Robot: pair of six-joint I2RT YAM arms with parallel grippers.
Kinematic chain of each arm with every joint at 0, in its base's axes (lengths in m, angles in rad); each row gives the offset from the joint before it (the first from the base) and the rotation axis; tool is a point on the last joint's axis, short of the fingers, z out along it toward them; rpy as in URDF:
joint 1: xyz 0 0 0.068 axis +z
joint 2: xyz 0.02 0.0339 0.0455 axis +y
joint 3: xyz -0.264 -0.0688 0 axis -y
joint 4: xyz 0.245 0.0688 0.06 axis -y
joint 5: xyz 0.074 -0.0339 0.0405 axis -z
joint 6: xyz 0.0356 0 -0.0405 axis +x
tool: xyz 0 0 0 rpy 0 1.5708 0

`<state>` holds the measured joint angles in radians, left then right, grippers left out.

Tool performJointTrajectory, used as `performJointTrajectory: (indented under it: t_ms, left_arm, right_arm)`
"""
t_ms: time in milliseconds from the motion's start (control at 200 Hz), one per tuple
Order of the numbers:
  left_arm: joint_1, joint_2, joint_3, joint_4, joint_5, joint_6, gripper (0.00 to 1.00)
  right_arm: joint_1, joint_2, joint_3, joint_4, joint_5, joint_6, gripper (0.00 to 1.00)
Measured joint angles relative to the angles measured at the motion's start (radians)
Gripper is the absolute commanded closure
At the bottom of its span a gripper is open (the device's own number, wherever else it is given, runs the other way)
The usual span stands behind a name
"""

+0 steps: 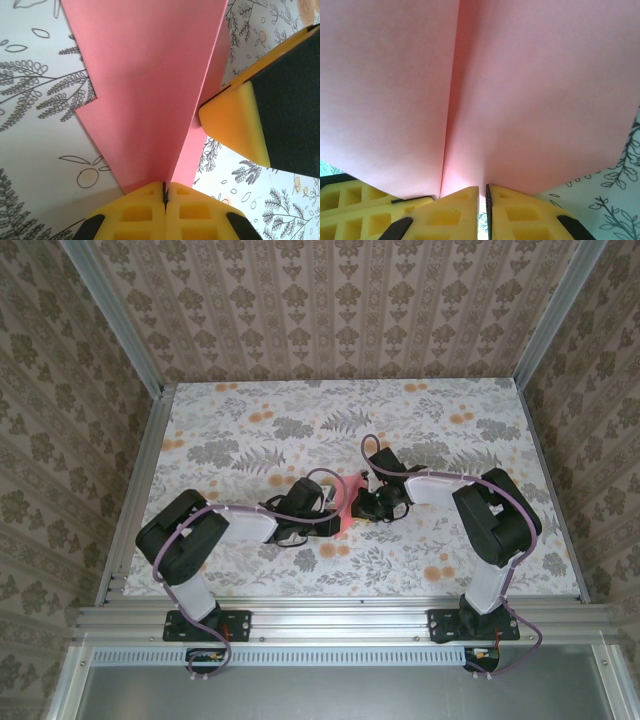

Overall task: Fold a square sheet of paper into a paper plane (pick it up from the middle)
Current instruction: Fourth fold the wing at the center of the table.

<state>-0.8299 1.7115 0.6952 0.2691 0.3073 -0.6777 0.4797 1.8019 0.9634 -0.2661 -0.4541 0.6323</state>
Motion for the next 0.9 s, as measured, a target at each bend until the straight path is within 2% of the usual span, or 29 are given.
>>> performJointTrajectory:
  t_ms: [220,345,580,900]
  left_arm:
    - [0.016,0.012,-0.013,0.046,0.026,-0.035,1.00]
    - [0.020,0.016,-0.016,0.060,0.030,-0.054,1.00]
    - [0.020,0.018,-0.022,0.076,0.030,-0.083,1.00]
    - [0.020,0.018,-0.022,0.074,0.029,-0.099,1.00]
  right_arm:
    - [0.000,-0.002,0.000,0.001,-0.005,0.003,0.84]
    - [0.000,-0.024,0.000,0.017,-0.025,0.021,0.87]
    - [0.000,-0.068,-0.003,0.148,-0.083,0.091,0.92]
    - [0.000,0.027,-0.003,0.270,-0.131,0.157,0.95]
